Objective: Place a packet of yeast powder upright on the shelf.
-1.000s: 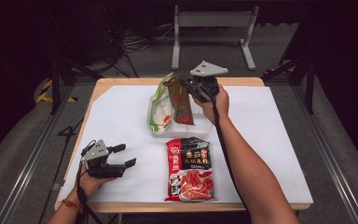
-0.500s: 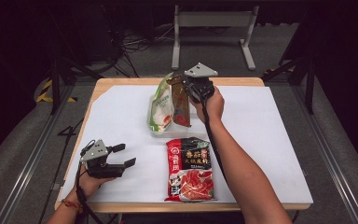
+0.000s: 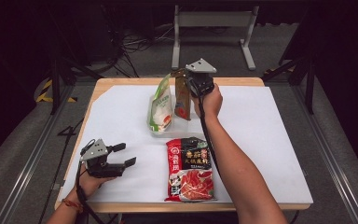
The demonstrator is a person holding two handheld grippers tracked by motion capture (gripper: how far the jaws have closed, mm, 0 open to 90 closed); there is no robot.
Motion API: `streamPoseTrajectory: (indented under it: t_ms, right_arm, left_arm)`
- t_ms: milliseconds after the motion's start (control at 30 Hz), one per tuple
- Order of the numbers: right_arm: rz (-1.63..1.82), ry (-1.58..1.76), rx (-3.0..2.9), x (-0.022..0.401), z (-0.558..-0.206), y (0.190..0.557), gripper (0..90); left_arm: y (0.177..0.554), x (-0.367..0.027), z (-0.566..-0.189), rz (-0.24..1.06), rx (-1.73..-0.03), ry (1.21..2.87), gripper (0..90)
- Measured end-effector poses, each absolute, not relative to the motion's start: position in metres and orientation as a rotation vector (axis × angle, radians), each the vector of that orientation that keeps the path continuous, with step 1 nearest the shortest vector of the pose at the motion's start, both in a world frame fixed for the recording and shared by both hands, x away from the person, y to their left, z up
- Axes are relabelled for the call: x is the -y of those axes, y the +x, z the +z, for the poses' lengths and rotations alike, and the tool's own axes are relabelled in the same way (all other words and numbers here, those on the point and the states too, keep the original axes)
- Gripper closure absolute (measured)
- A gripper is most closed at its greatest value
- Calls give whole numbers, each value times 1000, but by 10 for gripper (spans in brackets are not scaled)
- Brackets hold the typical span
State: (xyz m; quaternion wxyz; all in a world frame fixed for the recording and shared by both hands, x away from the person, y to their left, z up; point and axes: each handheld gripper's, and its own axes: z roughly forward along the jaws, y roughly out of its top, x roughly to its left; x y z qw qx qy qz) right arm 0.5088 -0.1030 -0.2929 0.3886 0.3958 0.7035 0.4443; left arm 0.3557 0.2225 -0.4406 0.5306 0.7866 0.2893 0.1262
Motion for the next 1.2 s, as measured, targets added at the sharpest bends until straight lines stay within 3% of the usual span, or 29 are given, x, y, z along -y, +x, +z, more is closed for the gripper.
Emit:
streamPoseTrajectory:
  t_ms: [467, 1200]
  right_arm:
    - [1156, 1001, -1863, 88, -327, 500, 859]
    - [1329, 838, -1980, 118, -330, 456, 788]
  left_arm:
    - [356, -223, -441, 300, -686, 1880, 268]
    - [355, -221, -441, 325, -672, 1909, 268]
